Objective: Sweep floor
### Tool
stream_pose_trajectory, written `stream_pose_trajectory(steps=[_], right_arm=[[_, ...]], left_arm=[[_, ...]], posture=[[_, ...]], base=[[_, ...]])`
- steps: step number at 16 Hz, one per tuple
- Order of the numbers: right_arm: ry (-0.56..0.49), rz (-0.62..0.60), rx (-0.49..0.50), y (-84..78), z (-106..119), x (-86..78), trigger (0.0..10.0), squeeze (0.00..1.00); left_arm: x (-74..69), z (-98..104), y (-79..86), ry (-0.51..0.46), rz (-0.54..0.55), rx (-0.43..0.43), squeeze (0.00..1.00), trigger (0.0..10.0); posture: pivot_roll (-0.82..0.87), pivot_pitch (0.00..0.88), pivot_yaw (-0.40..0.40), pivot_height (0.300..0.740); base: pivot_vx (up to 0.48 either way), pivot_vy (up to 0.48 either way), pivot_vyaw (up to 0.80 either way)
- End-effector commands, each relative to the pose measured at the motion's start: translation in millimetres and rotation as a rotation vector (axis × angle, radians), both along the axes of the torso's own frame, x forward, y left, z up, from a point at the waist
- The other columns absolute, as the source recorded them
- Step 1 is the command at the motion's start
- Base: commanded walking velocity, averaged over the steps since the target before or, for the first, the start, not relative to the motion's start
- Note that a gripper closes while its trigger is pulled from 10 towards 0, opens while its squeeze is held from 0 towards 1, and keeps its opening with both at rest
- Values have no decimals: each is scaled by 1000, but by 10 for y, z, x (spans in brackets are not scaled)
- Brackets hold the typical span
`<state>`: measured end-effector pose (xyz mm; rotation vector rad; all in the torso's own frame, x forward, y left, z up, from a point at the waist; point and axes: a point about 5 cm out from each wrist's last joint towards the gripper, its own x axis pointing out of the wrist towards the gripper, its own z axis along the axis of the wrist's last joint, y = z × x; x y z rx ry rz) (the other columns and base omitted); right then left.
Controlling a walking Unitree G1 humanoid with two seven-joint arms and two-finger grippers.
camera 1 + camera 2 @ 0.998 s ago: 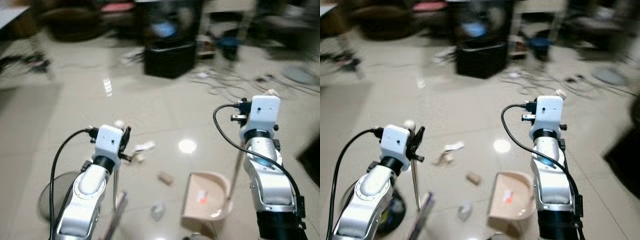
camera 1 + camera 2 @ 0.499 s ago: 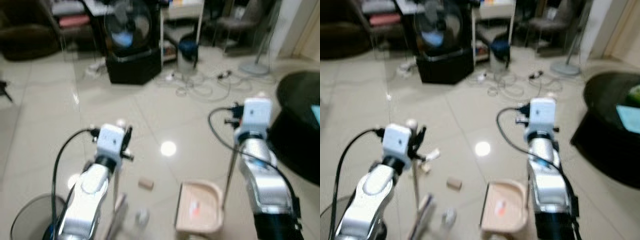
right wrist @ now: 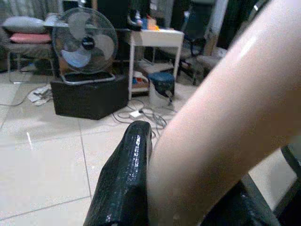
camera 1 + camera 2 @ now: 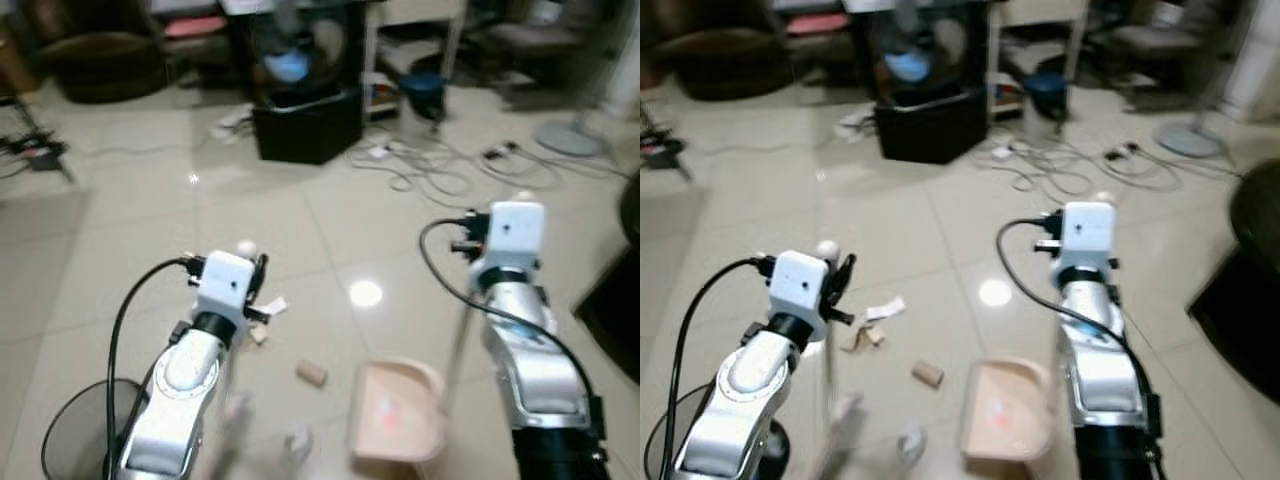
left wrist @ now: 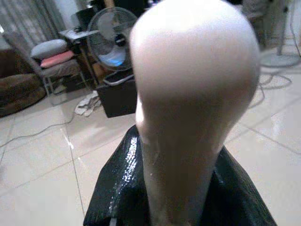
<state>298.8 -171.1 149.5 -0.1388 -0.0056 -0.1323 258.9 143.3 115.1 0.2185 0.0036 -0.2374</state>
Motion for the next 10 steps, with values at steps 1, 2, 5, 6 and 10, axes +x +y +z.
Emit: stream_pose_trajectory(steps=[1, 2, 5, 6, 10], right_arm=[[-35, 41, 20, 95, 69, 7, 10000, 0], [-38, 49, 19, 105, 57, 8, 10000, 0], [-49, 61, 7, 137, 24, 6, 10000, 0], [-51, 57, 7, 132, 16, 11, 10000, 0], [-90, 71, -30, 134, 21, 102, 10000, 0]], left_arm=[[6, 38, 84, -21, 28, 32, 0, 10000], [18, 18, 96, -19, 34, 45, 0, 10000], [98, -50, 115, -9, 64, 55, 0, 10000], [125, -62, 109, -8, 65, 54, 0, 10000], [402, -86, -33, -32, 43, 26, 0, 10000]], posture=[[-73, 0, 35, 740], [-70, 0, 39, 740], [-71, 2, 48, 740], [-71, 2, 48, 740], [-84, 95, 74, 740]], base=[[0, 0, 0], [0, 0, 0], [0, 0, 0], [0, 0, 0], [0, 0, 0]])
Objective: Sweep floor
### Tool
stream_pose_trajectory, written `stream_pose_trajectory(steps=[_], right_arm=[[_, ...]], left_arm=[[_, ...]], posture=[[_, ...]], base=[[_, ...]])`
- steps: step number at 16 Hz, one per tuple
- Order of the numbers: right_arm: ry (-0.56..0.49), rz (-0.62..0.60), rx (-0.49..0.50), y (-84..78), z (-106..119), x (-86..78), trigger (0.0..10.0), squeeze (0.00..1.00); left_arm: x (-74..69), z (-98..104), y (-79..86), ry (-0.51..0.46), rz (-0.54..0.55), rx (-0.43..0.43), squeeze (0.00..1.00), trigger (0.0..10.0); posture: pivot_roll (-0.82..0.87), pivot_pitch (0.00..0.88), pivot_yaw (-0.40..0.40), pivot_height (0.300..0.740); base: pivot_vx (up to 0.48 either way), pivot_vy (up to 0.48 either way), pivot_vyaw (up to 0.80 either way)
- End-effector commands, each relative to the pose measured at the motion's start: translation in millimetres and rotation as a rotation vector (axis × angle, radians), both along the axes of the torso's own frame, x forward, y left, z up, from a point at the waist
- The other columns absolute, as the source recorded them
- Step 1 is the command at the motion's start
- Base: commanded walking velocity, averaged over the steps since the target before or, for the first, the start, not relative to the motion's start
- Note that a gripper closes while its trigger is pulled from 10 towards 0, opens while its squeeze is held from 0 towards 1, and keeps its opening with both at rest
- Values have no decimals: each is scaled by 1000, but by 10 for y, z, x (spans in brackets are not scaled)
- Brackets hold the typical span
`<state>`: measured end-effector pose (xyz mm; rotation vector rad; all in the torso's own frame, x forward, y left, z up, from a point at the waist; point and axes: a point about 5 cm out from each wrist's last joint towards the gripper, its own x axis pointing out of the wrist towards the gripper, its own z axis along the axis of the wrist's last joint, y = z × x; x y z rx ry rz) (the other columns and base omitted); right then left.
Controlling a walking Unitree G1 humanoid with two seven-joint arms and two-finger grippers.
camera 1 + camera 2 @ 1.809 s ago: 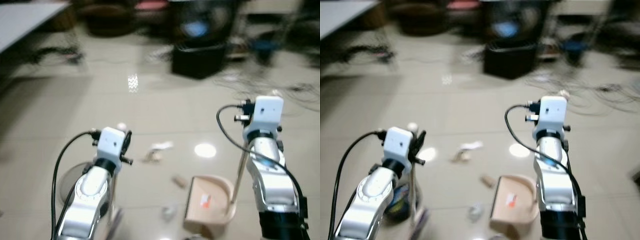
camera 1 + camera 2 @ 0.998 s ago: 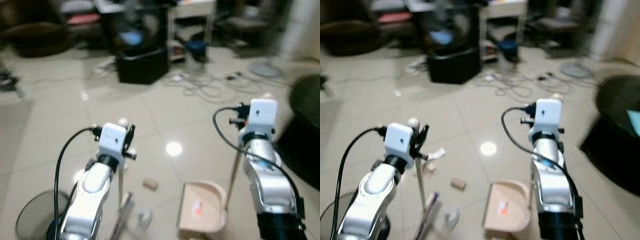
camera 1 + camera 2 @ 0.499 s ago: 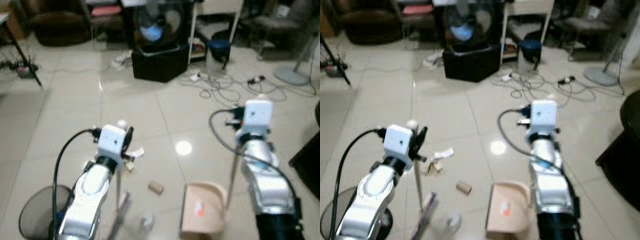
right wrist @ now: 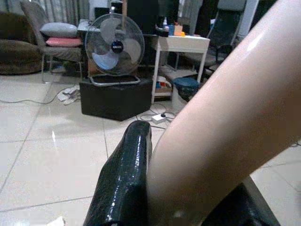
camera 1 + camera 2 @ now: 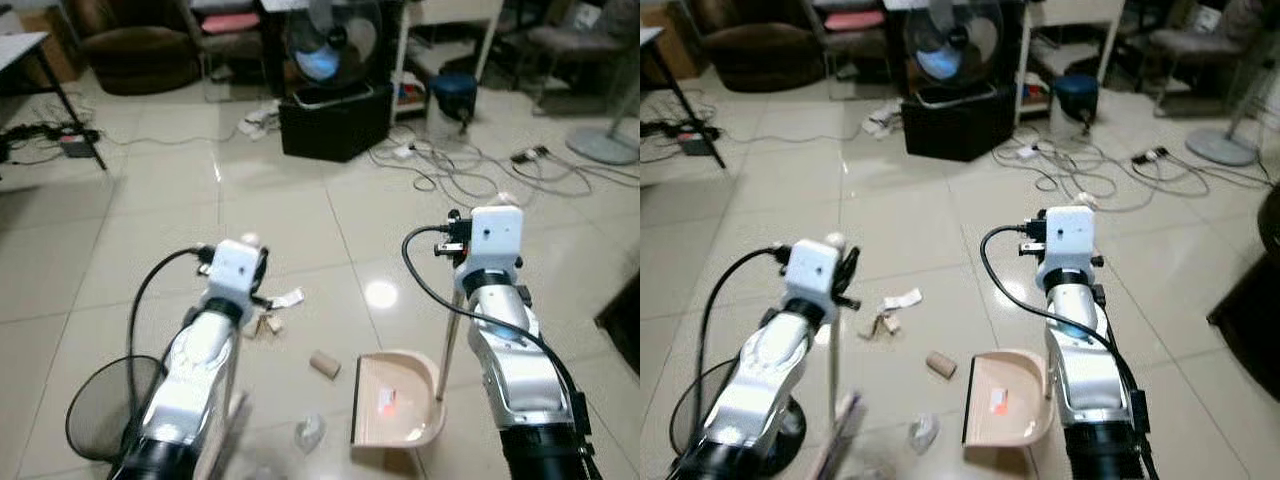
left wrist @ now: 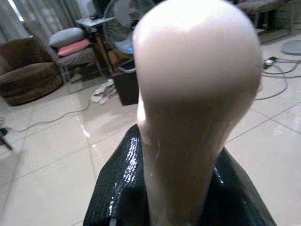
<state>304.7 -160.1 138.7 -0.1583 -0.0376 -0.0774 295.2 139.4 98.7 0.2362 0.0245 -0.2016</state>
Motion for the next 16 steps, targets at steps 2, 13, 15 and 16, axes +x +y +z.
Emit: stream_pose_trajectory(steps=[2, 13, 15, 16], right_arm=[[-85, 28, -31, 36, 114, 102, 10000, 0], [-138, 109, -145, 241, -81, 273, 10000, 0], [-145, 137, -135, 363, -126, 260, 10000, 0], [-140, 156, -130, 453, -181, 241, 10000, 0]], left_arm=[[112, 73, -77, -67, -7, -4, 0, 10000], [189, 60, -199, -182, 136, -106, 0, 10000], [226, 69, -263, -186, 150, -129, 0, 10000], [263, 86, -310, -184, 157, -148, 0, 10000]], posture=[[-78, 150, 91, 740], [-43, 333, 54, 740], [-37, 343, 57, 740], [-31, 349, 57, 740]], base=[[0, 0, 0], [0, 0, 0], [0, 0, 0], [0, 0, 0]])
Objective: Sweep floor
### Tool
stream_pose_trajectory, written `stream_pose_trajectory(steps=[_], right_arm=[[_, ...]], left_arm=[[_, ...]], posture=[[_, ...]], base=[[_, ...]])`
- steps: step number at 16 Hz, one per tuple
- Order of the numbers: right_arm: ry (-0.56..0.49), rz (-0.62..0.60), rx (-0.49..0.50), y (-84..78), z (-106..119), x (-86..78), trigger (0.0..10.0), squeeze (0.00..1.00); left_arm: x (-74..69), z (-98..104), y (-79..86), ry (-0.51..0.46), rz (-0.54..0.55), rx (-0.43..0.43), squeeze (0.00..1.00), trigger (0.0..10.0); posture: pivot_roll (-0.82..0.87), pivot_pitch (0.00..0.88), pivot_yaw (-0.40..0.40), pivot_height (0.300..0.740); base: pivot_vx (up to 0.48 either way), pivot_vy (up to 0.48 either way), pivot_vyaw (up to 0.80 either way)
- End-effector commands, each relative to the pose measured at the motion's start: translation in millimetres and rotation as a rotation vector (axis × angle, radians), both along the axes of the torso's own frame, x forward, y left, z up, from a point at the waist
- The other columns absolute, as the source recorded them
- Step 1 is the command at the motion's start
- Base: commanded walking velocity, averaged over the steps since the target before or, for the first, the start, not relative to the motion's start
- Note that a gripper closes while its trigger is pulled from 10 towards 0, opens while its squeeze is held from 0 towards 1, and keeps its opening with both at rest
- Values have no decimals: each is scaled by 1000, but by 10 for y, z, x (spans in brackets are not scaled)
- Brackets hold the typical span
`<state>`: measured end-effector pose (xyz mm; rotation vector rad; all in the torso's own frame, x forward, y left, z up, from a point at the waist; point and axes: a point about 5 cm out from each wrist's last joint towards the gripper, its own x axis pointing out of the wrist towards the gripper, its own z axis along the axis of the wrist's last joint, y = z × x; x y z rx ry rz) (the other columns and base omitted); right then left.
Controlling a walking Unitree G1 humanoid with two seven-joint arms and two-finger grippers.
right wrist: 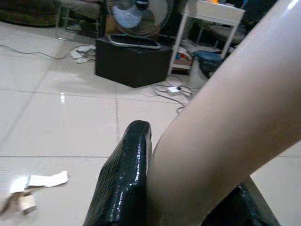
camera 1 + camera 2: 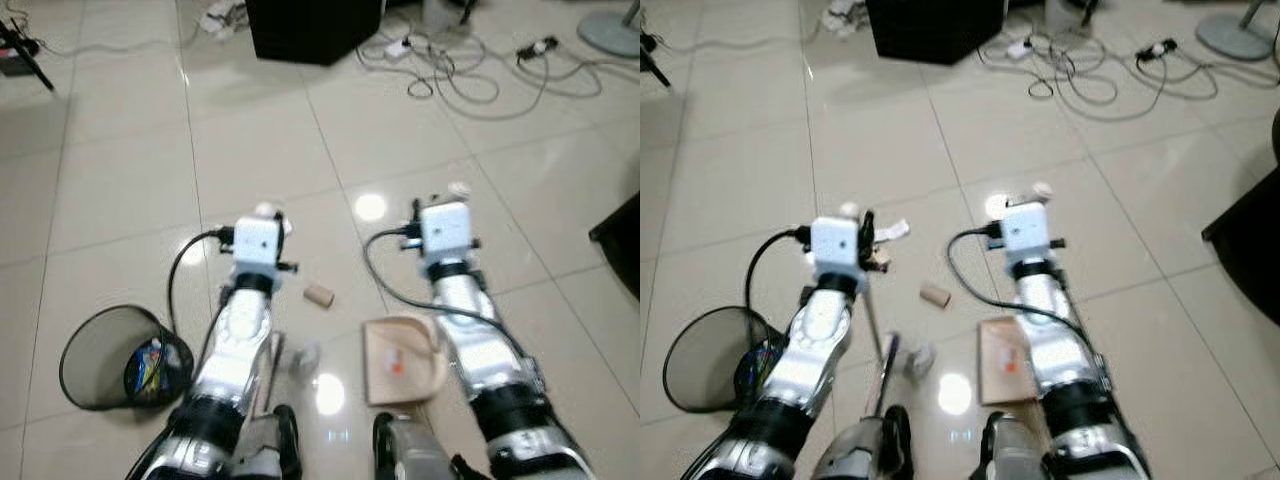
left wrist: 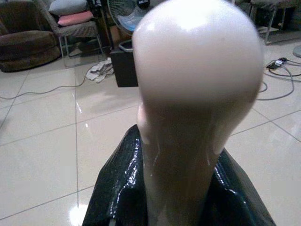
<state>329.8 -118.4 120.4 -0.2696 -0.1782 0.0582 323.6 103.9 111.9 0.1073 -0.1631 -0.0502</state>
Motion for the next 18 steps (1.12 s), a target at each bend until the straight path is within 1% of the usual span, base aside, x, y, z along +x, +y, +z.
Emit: stream_pose_trajectory(steps=[1, 2, 3, 4, 5, 6, 7, 8, 10, 12, 13, 15, 17, 18], right_arm=[[-18, 25, -10, 98, -36, -35, 10000, 0], [-19, 33, -13, 150, -73, -64, 10000, 0], [-10, 39, -10, 209, -132, -105, 10000, 0], [-8, 41, -8, 229, -153, -121, 10000, 0], [0, 47, -10, 264, -199, -157, 10000, 0], [7, 43, -5, 269, -235, -172, 10000, 0], [8, 36, 2, 262, -247, -171, 10000, 0], [9, 31, 4, 251, -257, -169, 10000, 0], [7, 16, 12, 230, -262, -151, 10000, 0], [7, -8, 29, 200, -247, -116, 10000, 0], [7, -12, 33, 197, -247, -114, 10000, 0], [4, -25, 68, 178, -237, -120, 10000, 0], [-12, -47, 123, 130, -195, -133, 10000, 0], [-20, -56, 146, 112, -168, -125, 10000, 0]], left_arm=[[-1, -31, 4, 7, 25, -18, 0, 10000], [14, -18, -33, 6, 22, -26, 0, 10000], [34, 7, -72, 8, 25, -69, 0, 10000], [41, 17, -84, 9, 28, -89, 0, 10000], [55, 78, -127, 4, 26, -147, 0, 10000], [69, 195, -200, -11, 10, -221, 0, 10000], [68, 266, -249, -23, -10, -256, 0, 10000], [50, 359, -327, -38, -60, -297, 0, 10000], [14, 470, -441, -50, -137, -345, 0, 10000], [-31, 615, -546, -53, -195, -437, 0, 10000], [-34, 632, -550, -51, -198, -448, 0, 10000], [-47, 746, -565, -69, -259, -446, 0, 10000], [-28, 781, -526, -75, -327, -396, 0, 10000], [-8, 783, -505, -75, -335, -379, 0, 10000]], posture=[[-27, 350, 60, 740], [-25, 350, 60, 740], [-22, 348, 62, 740], [-22, 348, 62, 740], [-16, 347, 64, 740], [-6, 348, 70, 740], [-3, 347, 72, 740], [1, 343, 76, 740], [3, 332, 82, 740], [3, 314, 86, 740], [3, 314, 86, 740], [5, 279, 85, 740], [0, 236, 87, 740], [-2, 225, 88, 740]], base=[[0, 0, 0], [0, 0, 0], [0, 0, 0], [0, 0, 0], [0, 0, 0], [0, 0, 0], [0, 0, 0], [0, 0, 0], [0, 0, 0], [0, 0, 0], [0, 0, 0], [0, 0, 0], [0, 0, 0], [0, 0, 0]])
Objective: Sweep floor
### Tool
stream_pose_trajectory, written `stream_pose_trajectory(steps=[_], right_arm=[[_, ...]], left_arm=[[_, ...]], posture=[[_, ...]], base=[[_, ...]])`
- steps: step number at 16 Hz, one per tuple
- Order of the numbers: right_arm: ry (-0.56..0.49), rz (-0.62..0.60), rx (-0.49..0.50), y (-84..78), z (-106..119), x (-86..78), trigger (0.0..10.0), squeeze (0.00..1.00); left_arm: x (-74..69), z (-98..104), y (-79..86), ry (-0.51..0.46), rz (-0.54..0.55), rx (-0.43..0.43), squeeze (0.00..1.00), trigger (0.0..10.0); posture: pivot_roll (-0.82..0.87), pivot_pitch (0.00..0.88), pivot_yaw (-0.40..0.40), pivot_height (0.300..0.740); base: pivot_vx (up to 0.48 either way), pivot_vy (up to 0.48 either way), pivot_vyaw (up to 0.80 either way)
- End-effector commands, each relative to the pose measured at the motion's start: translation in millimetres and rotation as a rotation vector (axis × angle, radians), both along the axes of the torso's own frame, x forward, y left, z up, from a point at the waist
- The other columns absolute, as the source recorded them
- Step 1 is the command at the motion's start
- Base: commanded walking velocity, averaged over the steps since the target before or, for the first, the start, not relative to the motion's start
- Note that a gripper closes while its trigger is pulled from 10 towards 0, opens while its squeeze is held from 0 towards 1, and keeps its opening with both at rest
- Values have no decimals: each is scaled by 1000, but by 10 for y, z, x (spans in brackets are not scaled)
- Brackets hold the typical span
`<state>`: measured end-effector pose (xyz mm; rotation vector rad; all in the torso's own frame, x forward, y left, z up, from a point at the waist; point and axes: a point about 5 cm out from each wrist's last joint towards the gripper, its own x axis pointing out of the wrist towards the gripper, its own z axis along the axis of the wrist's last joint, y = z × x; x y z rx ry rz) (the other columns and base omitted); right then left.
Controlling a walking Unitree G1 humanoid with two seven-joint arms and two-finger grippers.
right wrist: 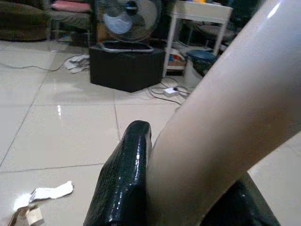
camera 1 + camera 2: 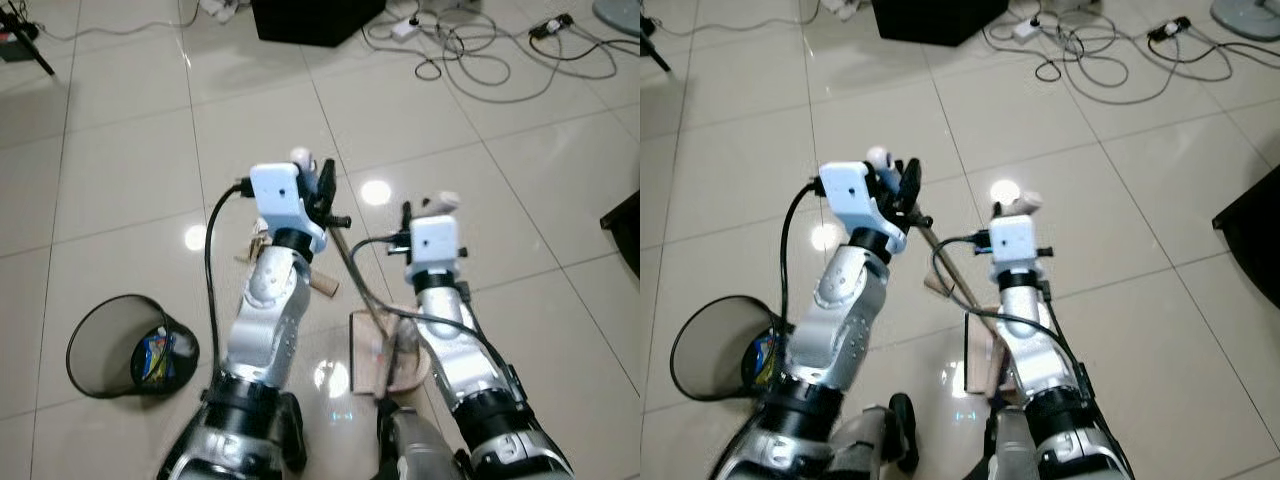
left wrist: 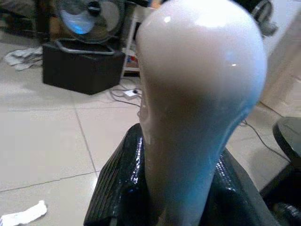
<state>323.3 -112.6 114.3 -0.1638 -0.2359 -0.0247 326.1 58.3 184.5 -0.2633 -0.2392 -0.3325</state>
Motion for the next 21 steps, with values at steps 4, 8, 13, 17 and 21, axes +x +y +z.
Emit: stream_pose_trajectory(steps=[4, 8, 13, 17, 21], right_arm=[[-48, -34, 124, -76, 181, -6, 10000, 0], [-107, -53, 154, -219, 405, -70, 10000, 0], [-140, -52, 219, -296, 561, -146, 10000, 0], [-153, -73, 292, -355, 672, -164, 10000, 0], [-185, -84, 349, -425, 851, -168, 10000, 0]], left_arm=[[148, 195, 220, -84, -11, 120, 0, 10000], [252, 383, 612, -179, 39, 242, 0, 10000], [273, 496, 960, -212, 118, 318, 0, 10000], [220, 244, 1071, -142, 118, 404, 0, 10000], [69, -183, 1101, 25, 94, 451, 0, 10000]], posture=[[-31, 116, 78, 740], [-46, 28, 70, 740], [-79, 0, 99, 740], [-73, 0, 111, 740], [-82, 0, 120, 740]], base=[[0, 0, 0], [0, 0, 0], [0, 0, 0], [0, 0, 0], [0, 0, 0]])
